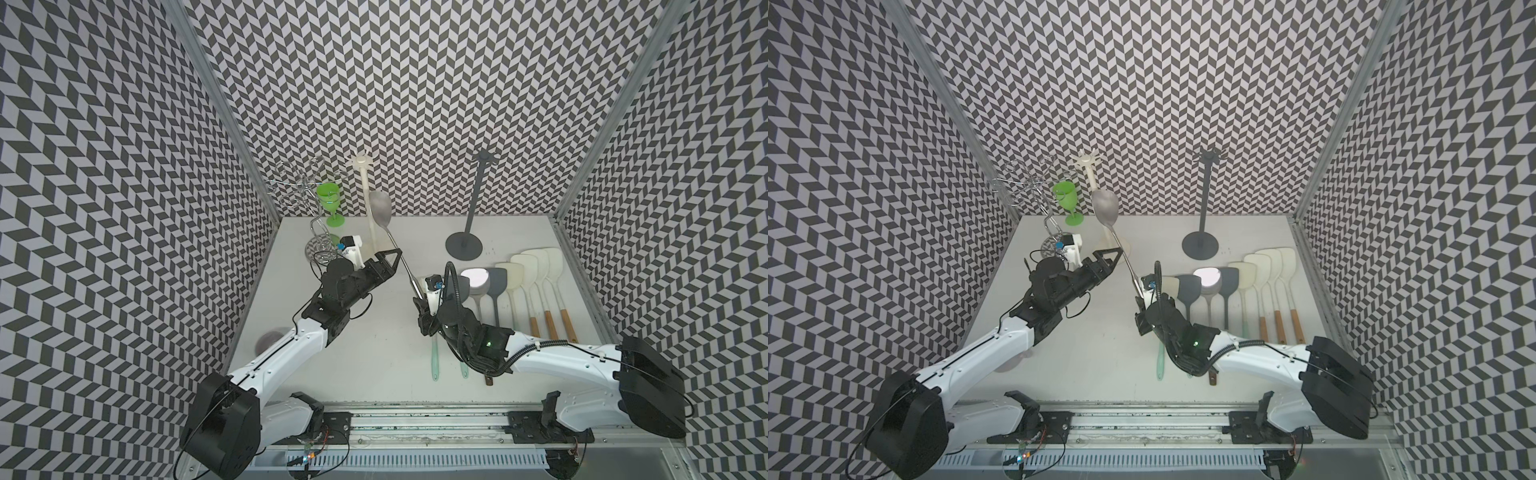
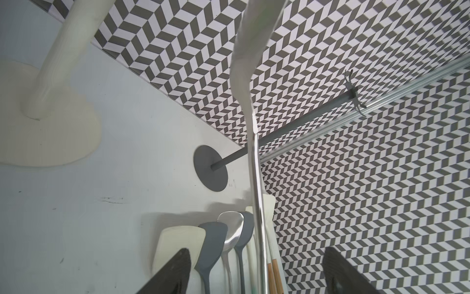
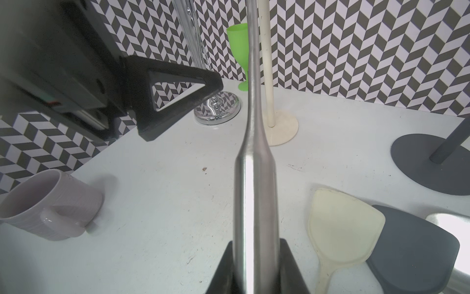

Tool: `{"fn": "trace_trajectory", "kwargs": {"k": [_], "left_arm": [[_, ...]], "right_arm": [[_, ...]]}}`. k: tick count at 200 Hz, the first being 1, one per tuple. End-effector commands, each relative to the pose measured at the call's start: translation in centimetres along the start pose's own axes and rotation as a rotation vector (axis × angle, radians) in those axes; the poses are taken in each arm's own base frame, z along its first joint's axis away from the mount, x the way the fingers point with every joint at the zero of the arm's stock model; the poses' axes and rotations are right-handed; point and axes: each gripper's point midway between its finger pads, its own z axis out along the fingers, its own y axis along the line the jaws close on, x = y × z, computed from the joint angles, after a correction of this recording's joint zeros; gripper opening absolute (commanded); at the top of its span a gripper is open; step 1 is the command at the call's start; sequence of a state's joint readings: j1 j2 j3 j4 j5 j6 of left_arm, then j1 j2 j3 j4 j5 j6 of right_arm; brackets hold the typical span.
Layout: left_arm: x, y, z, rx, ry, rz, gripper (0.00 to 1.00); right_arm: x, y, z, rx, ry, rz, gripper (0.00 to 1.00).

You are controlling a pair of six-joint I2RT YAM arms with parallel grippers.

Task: Take the spatula off the kitchen utensil rack
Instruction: Place the spatula at the center of the board.

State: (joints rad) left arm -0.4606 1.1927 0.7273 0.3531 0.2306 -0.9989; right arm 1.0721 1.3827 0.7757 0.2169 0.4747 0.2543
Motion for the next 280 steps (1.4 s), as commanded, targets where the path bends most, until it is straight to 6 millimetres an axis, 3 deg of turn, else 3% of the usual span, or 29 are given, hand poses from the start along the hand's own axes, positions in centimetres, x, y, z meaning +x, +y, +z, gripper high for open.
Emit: {"fn": "trace_trajectory", "kwargs": {"k": [1, 25, 53, 82, 129, 142, 153, 193, 217, 228, 248, 280], "left_arm": [[-0.3, -1.0, 0.0, 0.021, -0.011, -0.034, 0.81], [0.1, -0.3, 0.5, -0.009, -0.002, -0.060, 0.74], [0.6, -1.1, 1.2, -0.018, 0.010, -0.053, 0.68], [0.7, -0.8, 1.6, -0.102, 0.007, -0.017, 0.52], [0.9, 0.7, 1.6, -0.204, -0.004, 0.004, 0.35], [1.0, 0.9, 1.7, -0.210, -0.002, 0.011, 0.22], [1.1, 1.1, 1.9, -0.214, 0.004, 0.022, 0.00], [1.5, 0.1, 2.6, -0.172, 0.041, 0.120, 0.00], [1.9, -0.4, 2.7, -0.141, 0.076, 0.187, 0.00], [2.5, -0.4, 2.7, -0.129, 0.107, 0.227, 0.00], [3.7, 0.2, 2.2, -0.127, 0.164, 0.278, 0.00], [6.4, 1.5, 1.1, -0.084, 0.251, 0.334, 0.00]], "right_arm": [[-3.9, 0.9, -0.3, 0.006, -0.133, 0.051, 0.00], [-3.8, 1.5, -0.3, 0.013, -0.132, 0.034, 0.00], [-3.1, 2.4, -0.1, 0.037, -0.118, -0.003, 0.00], [-2.7, 2.9, 0.1, 0.088, -0.112, -0.041, 0.00], [-2.1, 2.6, 0.2, 0.226, -0.102, -0.098, 0.00], [-2.0, 2.6, 0.2, 0.240, -0.103, -0.104, 0.00], [-2.1, 2.7, 0.2, 0.242, -0.106, -0.096, 0.00], [-2.2, 3.1, -0.3, 0.188, -0.112, -0.062, 0.00], [-2.4, 3.4, -1.0, 0.134, -0.107, -0.050, 0.44], [-2.4, 3.3, -1.5, 0.112, -0.107, -0.043, 0.60], [-2.4, 2.6, -2.8, 0.061, -0.108, -0.016, 0.77], [-2.2, 0.2, -4.3, -0.035, -0.088, 0.051, 0.93]]}}
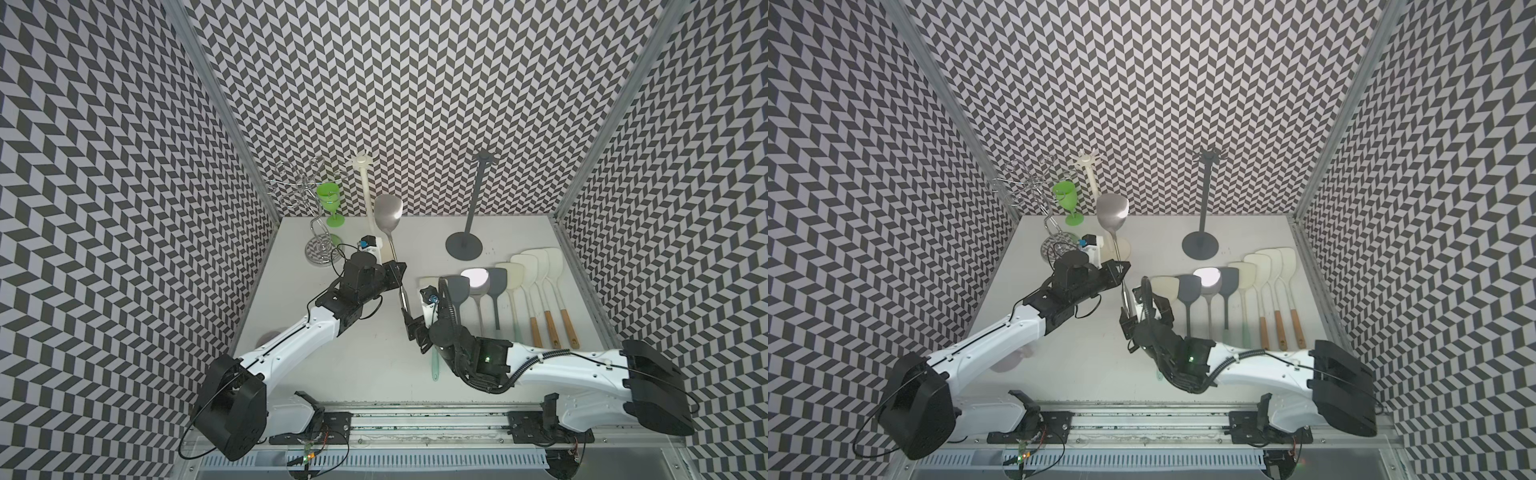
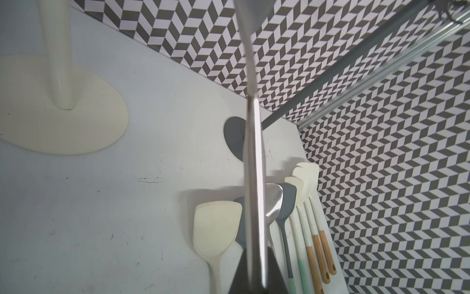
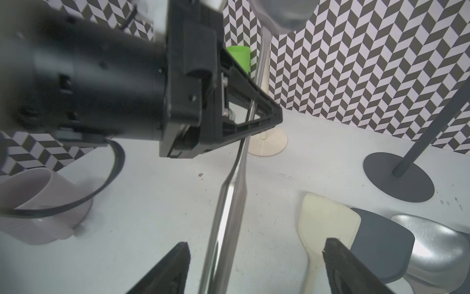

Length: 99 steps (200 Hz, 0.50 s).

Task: Take the spatula off the kitchen utensil rack
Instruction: Place the spatula at the center of the board.

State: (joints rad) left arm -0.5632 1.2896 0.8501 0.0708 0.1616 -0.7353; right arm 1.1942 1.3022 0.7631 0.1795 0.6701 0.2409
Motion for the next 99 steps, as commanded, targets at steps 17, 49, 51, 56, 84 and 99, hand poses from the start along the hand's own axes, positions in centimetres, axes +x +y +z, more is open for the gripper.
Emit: {"fn": "trace_trajectory", "kwargs": {"k": [17, 49, 51, 56, 84, 99], "left_arm": [[3.2, -0.5, -0.8, 0.114, 0.082, 0.120, 0.00], [6.1, 1.3, -1.6, 0.130, 0.104, 0.093, 0.00], [6.2, 1.3, -1.7, 0.139, 0.102, 0.091, 0.00], [6.6, 1.4, -1.8, 0.153, 0.105, 0.084, 0.00], [8.4, 1.9, -2.8, 0.214, 0.097, 0.045, 0.00], [9.5, 2.3, -3.2, 0.241, 0.097, 0.024, 0.00]], "right_arm": [[-1.1, -2.8, -1.2, -0.121, -0.004, 0.129, 0.98], [-1.1, -6.1, -1.9, -0.096, 0.001, 0.154, 0.99], [-1.1, -6.2, -1.9, -0.095, 0.001, 0.155, 0.99], [-0.9, -6.6, -2.0, -0.091, 0.003, 0.158, 0.99], [0.1, -8.1, -2.1, -0.077, 0.017, 0.182, 0.99], [0.5, -8.5, -2.0, -0.073, 0.025, 0.194, 0.99]]}}
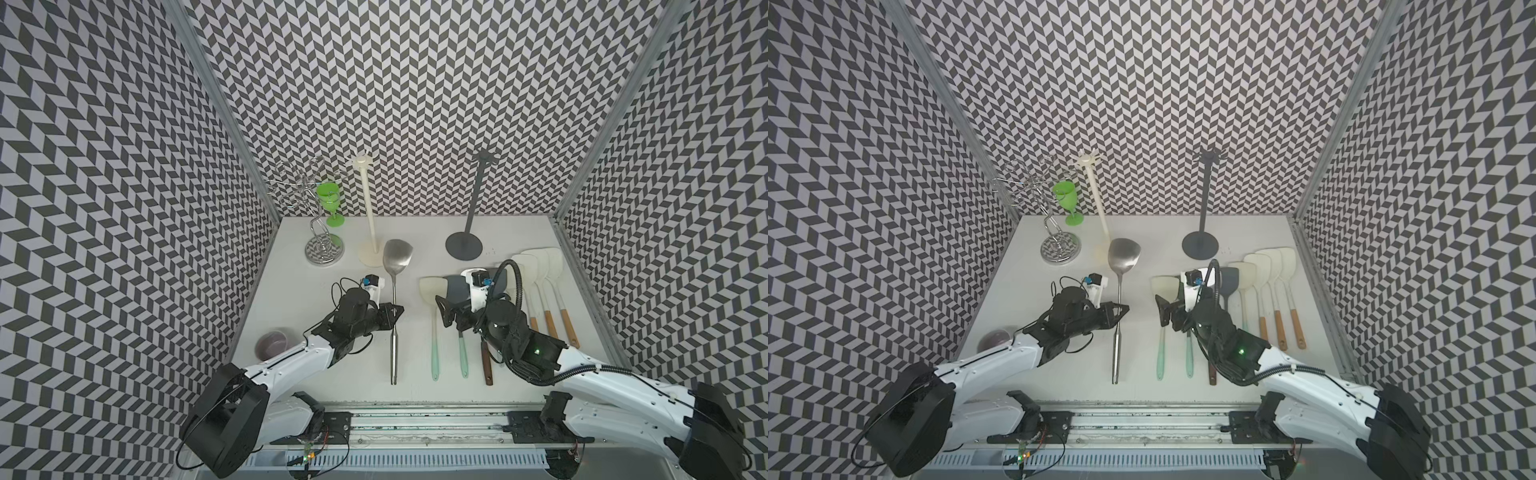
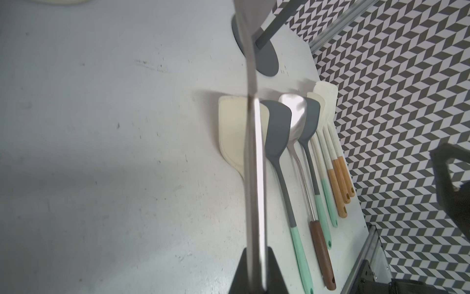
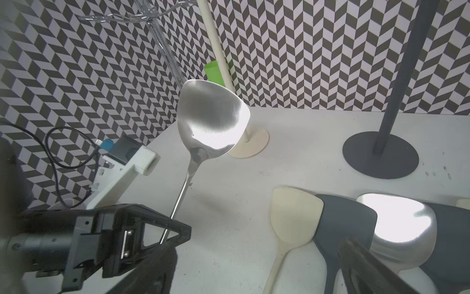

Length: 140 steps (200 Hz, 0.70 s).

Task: Take the spatula off the kitchen utensil rack
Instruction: Place the spatula at the center of the board.

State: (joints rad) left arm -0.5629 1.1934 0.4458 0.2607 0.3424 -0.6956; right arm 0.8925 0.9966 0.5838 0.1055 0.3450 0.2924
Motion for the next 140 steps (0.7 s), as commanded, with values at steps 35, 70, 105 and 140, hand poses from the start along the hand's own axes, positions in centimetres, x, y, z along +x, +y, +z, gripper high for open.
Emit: {"fn": "trace_trajectory", "kwargs": {"k": [35, 70, 105, 140], "left_arm": [[0.0, -2.8, -1.4, 0.234, -0.100, -0.009, 0.00], [0.3, -3.1, -0.5, 0.276, -0.070, -0.020, 0.00], [0.1, -2.6, 1.4, 0.285, -0.017, -0.040, 0.00], [0.6, -1.4, 3.2, 0.303, 0.037, -0.116, 0.00]], "right_arm": [[1.4, -0.6, 0.0, -0.029, 0.032, 0.041, 0.99], [1.5, -0.7, 0.3, -0.035, 0.037, 0.055, 1.00], [1.6, -0.7, 0.3, -0.038, 0.040, 0.066, 1.00], [1.7, -1.0, 0.2, -0.034, 0.040, 0.072, 1.00]]}}
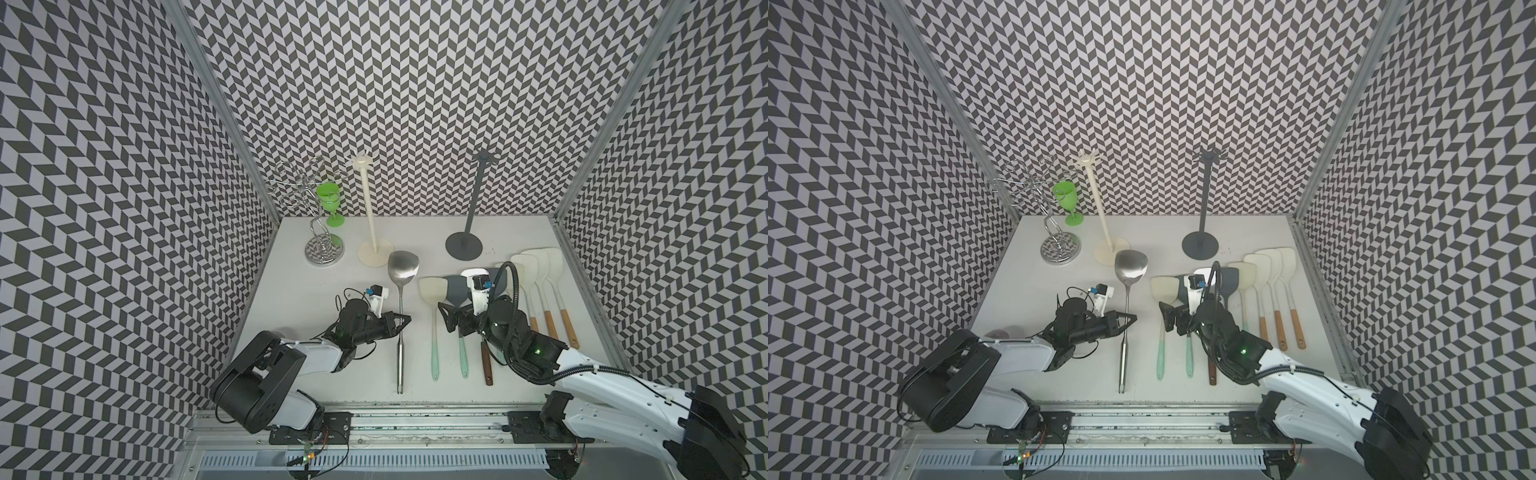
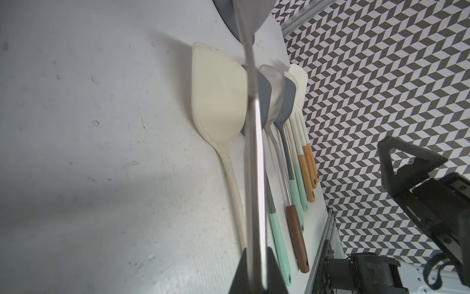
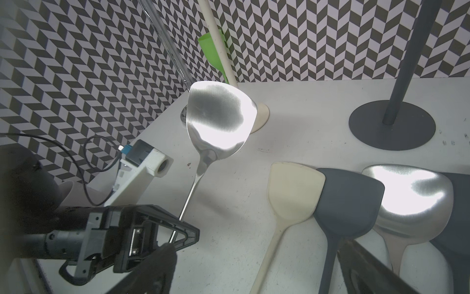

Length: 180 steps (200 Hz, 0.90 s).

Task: Take the spatula off the kitchen utensil rack
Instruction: Place the spatula at the center of the board.

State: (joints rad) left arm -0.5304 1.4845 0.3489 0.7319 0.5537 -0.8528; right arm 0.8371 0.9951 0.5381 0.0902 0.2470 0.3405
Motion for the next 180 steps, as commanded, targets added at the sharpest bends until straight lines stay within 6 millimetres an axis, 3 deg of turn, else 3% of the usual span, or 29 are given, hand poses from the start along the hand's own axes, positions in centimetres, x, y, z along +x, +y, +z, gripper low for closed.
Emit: {"fn": "trace_trajectory", "kwargs": {"k": [1, 75, 115, 180], "left_arm": [[-1.8, -2.2, 0.7, 0.117, -0.020, 0.021, 0.00], [-1.5, 0.3, 2.8, 0.105, 0.041, -0.093, 0.00], [-1.9, 1.8, 2.9, 0.079, 0.039, -0.145, 0.00], [-1.8, 2.9, 4.0, 0.059, 0.102, -0.180, 0.00]], "right_arm": [[-0.7, 0.0, -0.3, -0.015, -0.034, 0.023, 1.00], [-0.3, -0.4, -0.4, -0.015, -0.032, 0.034, 1.00], [-0.2, -0.7, -0.6, -0.015, -0.034, 0.039, 1.00], [0.1, -1.1, -0.9, -0.021, -0.038, 0.053, 1.00]]}}
